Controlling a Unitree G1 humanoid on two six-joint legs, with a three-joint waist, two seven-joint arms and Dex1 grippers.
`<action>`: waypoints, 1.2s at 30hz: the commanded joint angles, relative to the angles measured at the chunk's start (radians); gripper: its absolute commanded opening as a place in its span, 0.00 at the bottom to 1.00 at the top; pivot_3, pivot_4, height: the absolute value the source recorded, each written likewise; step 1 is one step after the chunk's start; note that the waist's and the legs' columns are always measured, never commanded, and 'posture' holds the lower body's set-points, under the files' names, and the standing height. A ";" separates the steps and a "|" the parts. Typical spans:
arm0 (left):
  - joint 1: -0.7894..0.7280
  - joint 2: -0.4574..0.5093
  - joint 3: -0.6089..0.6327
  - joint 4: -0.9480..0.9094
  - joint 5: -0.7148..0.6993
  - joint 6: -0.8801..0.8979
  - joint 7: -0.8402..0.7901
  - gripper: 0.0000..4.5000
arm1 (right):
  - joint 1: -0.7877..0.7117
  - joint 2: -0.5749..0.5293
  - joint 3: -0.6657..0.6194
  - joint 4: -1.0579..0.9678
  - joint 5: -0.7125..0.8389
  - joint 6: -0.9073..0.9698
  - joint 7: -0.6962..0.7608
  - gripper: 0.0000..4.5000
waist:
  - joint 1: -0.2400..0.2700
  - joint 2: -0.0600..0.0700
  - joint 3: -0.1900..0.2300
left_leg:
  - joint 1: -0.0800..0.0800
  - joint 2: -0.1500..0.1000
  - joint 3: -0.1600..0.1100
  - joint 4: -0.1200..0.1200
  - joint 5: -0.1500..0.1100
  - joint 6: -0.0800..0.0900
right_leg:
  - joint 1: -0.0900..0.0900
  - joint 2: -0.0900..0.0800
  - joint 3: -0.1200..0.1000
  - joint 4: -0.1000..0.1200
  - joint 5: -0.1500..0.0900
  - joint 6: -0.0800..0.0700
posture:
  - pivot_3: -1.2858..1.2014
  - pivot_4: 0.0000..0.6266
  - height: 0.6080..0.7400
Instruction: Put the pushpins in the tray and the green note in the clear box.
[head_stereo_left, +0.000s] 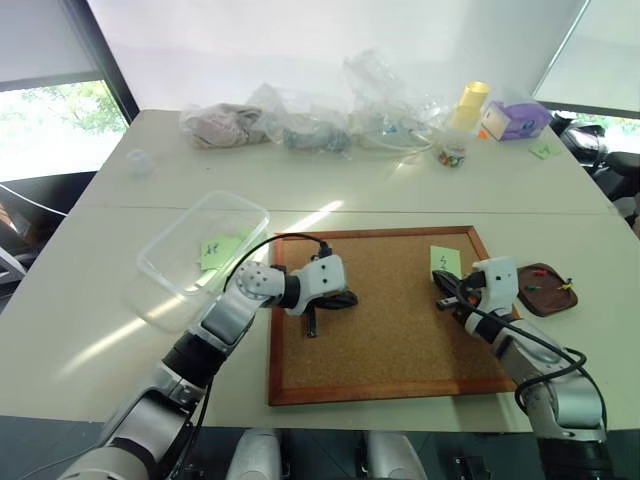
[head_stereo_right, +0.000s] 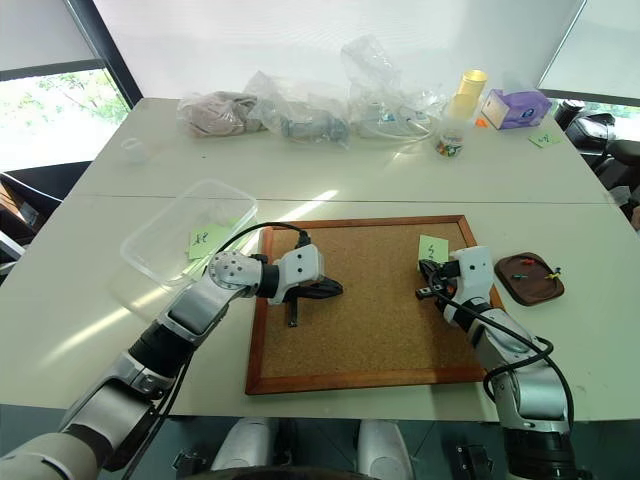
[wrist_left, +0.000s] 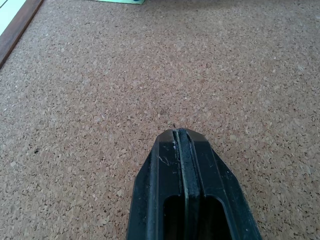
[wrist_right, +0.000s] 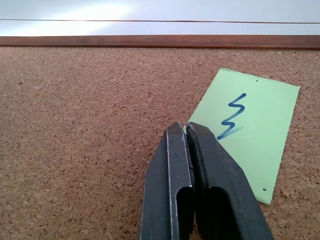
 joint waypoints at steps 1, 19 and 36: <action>0.031 0.033 -0.049 0.058 0.047 0.040 -0.026 0.00 | -0.019 -0.030 -0.090 -0.102 0.014 -0.031 -0.018 0.00 | 0.000 0.000 0.000 | 0.000 0.000 0.000 0.000 0.000 0.000 | 0.000 0.000 0.000 0.000 0.000 0.000 | 0.52 0.24 1.00; -0.054 0.058 0.256 -0.158 -0.410 0.412 -0.165 0.32 | -0.018 -0.041 -0.095 -0.140 0.009 -0.008 0.004 0.00 | -0.002 -0.001 0.001 | -0.007 0.000 0.000 0.000 0.001 -0.001 | -0.009 0.001 0.000 0.002 0.000 0.001 | 0.52 0.24 1.00; -0.561 -0.322 0.572 0.542 -0.603 0.833 0.232 0.99 | 0.011 -0.087 -0.019 -0.340 -0.036 0.000 0.013 0.00 | -0.001 -0.007 0.005 | -0.017 -0.005 -0.008 0.003 0.002 -0.002 | -0.013 0.002 -0.005 0.001 0.003 0.009 | 0.52 0.24 1.00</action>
